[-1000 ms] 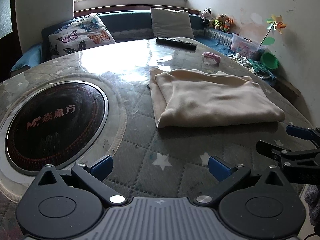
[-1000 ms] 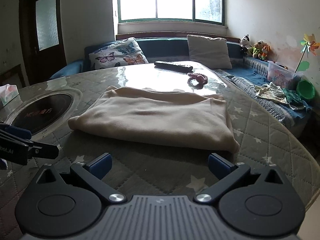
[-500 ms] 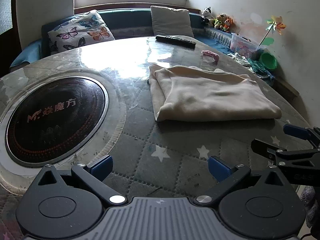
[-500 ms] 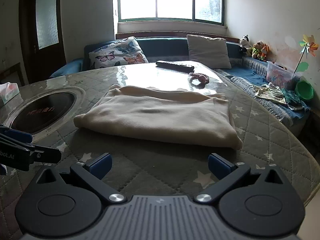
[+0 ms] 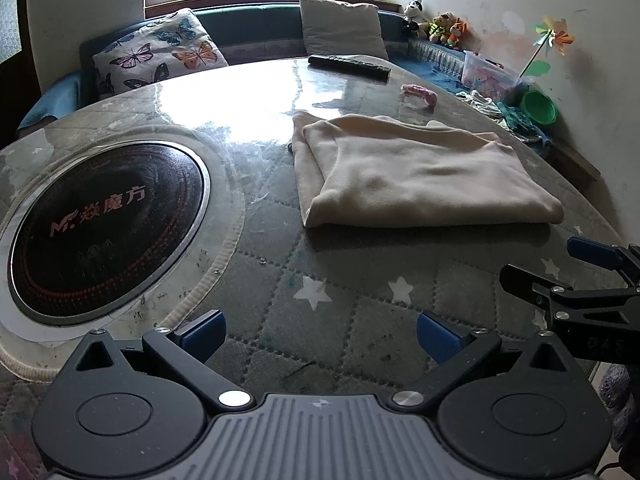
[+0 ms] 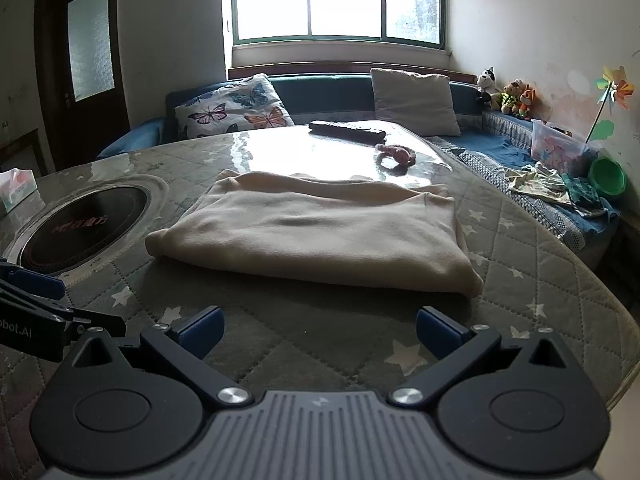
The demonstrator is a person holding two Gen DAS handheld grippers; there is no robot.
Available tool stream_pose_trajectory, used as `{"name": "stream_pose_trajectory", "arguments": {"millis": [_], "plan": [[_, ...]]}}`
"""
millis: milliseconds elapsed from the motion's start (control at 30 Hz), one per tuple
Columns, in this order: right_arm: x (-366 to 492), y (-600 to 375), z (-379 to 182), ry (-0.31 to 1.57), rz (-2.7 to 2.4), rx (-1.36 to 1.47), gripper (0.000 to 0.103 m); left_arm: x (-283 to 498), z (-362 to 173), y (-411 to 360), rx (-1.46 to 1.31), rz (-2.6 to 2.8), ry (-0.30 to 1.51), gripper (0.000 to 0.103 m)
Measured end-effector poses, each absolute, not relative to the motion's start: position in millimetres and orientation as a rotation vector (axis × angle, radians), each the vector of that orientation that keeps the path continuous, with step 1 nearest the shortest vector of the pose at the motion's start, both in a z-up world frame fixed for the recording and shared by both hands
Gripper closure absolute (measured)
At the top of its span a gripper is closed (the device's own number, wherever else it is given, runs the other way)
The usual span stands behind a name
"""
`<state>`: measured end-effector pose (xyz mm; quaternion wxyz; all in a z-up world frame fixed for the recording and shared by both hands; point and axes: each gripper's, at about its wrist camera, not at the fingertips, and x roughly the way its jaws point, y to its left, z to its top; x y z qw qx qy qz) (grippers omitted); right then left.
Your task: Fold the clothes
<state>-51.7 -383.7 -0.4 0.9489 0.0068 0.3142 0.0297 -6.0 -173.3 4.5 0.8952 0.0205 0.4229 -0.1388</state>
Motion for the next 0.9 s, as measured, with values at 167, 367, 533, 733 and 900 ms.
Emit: {"name": "stream_pose_trajectory", "arguments": {"millis": [167,367,533,733,900], "plan": [[-51,-383,-1,0.640,0.066,0.015,0.000,-7,6,-175,0.048,-0.299,0.868,0.000],[-48,-382,-3,0.647,0.070,0.014,0.000,-5,6,-178,0.063,-0.298,0.867,0.000],[-46,-382,-4,0.648,0.071,0.019,0.000,-4,8,-180,0.067,-0.308,0.858,0.000],[-41,-381,-6,0.655,0.077,0.018,0.000,-2,10,-185,0.072,-0.326,0.850,0.000],[-38,-381,-8,0.658,0.077,0.022,0.000,2,7,-188,0.079,-0.321,0.858,0.000]]}}
